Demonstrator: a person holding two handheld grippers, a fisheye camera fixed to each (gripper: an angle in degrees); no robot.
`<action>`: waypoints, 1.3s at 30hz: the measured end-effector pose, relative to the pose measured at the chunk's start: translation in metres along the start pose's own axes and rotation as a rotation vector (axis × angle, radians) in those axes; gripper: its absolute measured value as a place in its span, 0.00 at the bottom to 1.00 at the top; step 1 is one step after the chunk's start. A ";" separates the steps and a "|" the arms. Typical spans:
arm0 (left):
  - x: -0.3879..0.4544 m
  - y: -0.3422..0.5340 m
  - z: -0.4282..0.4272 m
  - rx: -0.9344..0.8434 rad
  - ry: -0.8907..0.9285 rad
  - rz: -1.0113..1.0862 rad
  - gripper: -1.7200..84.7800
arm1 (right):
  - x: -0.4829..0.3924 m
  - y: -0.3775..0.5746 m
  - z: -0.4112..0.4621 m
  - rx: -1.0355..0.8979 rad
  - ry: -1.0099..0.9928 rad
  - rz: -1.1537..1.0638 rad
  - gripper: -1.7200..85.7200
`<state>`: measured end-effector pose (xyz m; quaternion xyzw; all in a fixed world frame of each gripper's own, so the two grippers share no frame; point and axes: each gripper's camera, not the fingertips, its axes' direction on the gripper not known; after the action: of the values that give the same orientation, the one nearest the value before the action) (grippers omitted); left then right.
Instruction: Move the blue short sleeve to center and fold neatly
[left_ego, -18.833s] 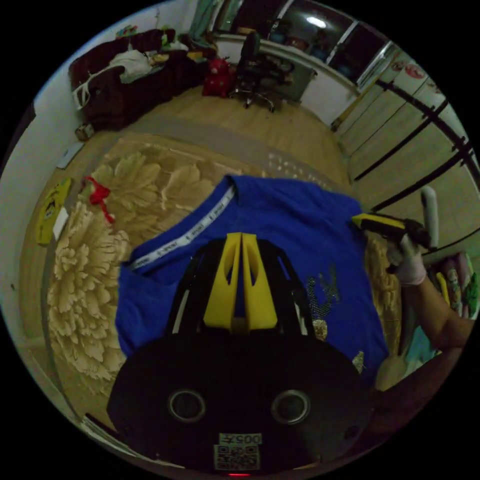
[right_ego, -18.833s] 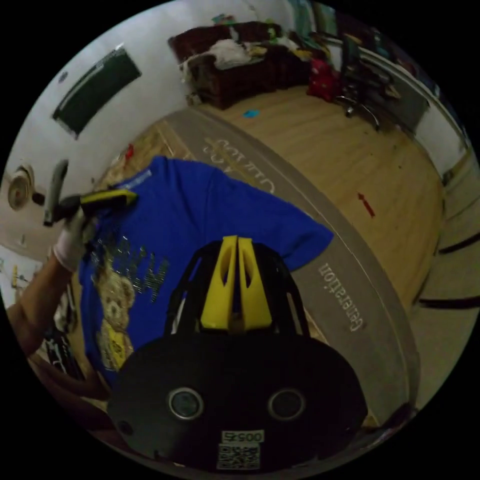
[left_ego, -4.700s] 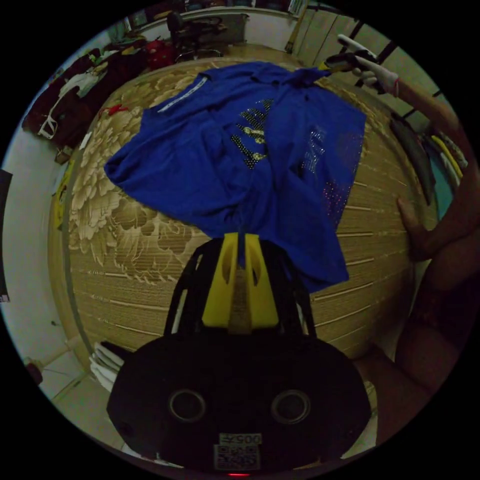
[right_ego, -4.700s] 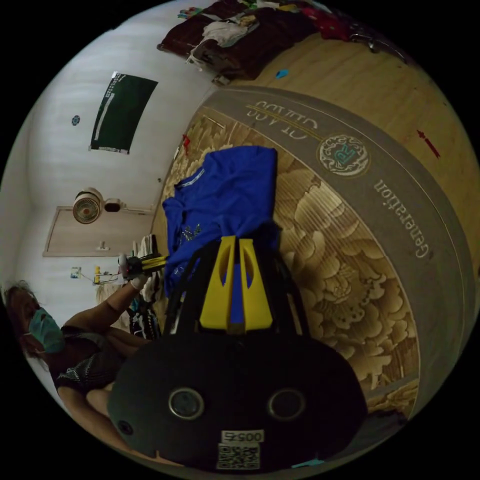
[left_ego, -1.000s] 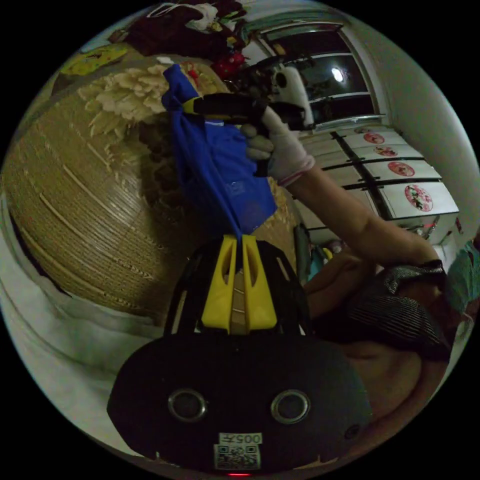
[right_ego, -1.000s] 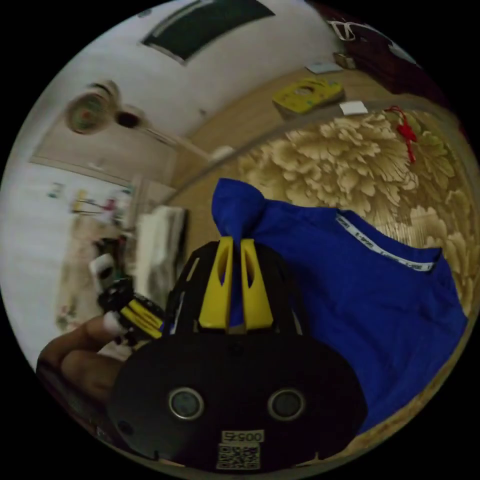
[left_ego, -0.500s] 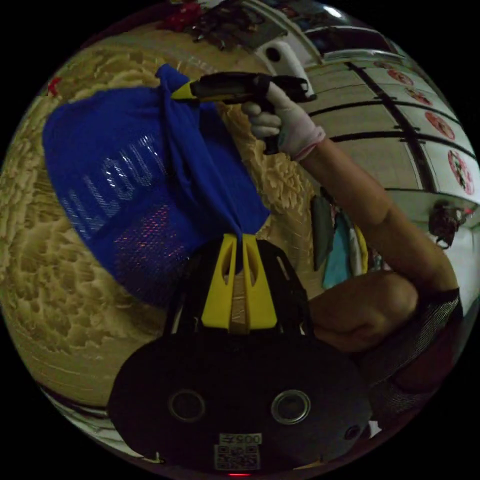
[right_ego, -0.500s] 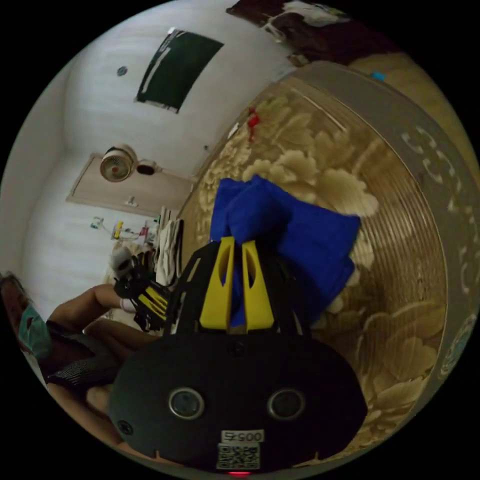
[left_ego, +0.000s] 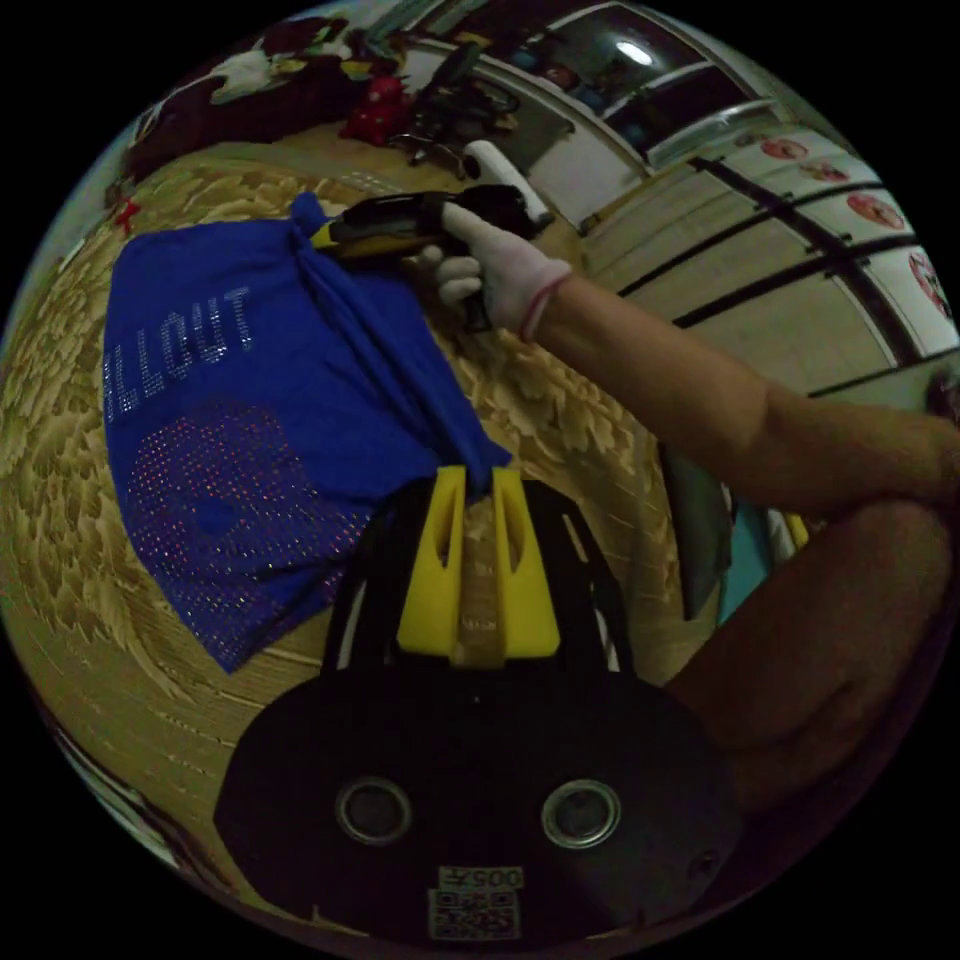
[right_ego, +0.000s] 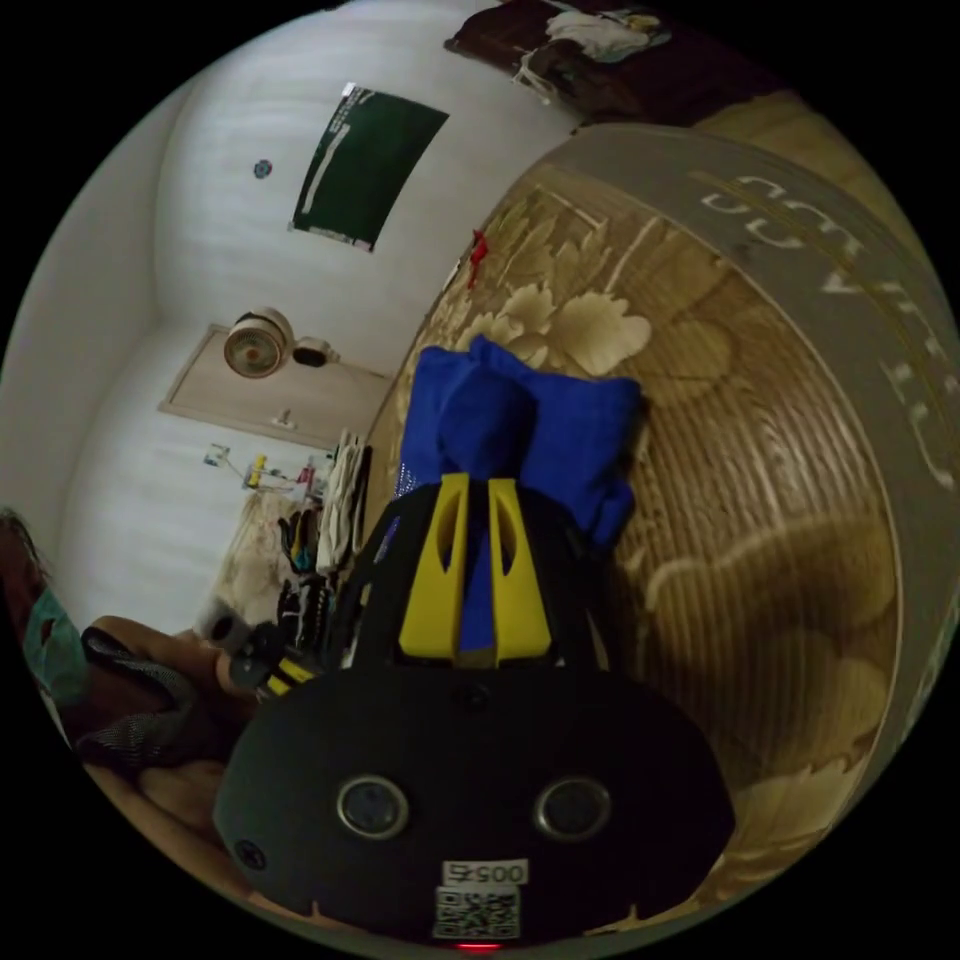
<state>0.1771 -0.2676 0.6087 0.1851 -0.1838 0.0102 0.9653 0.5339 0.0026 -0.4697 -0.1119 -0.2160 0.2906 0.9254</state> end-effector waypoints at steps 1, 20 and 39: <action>0.008 0.008 0.004 -0.017 0.031 0.058 0.07 | 0.003 0.002 -0.004 0.011 0.009 0.008 0.02; -0.111 0.091 0.018 0.018 -0.034 -0.185 0.02 | -0.019 0.120 0.027 -0.351 0.176 -0.248 0.01; -0.349 0.302 -0.058 0.060 0.252 -0.276 0.16 | 0.034 0.149 0.049 -0.284 -0.080 -0.036 0.11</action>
<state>-0.1540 0.0513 0.5401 0.2347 -0.0336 -0.0939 0.9669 0.4632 0.1470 -0.4649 -0.2260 -0.2936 0.2448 0.8960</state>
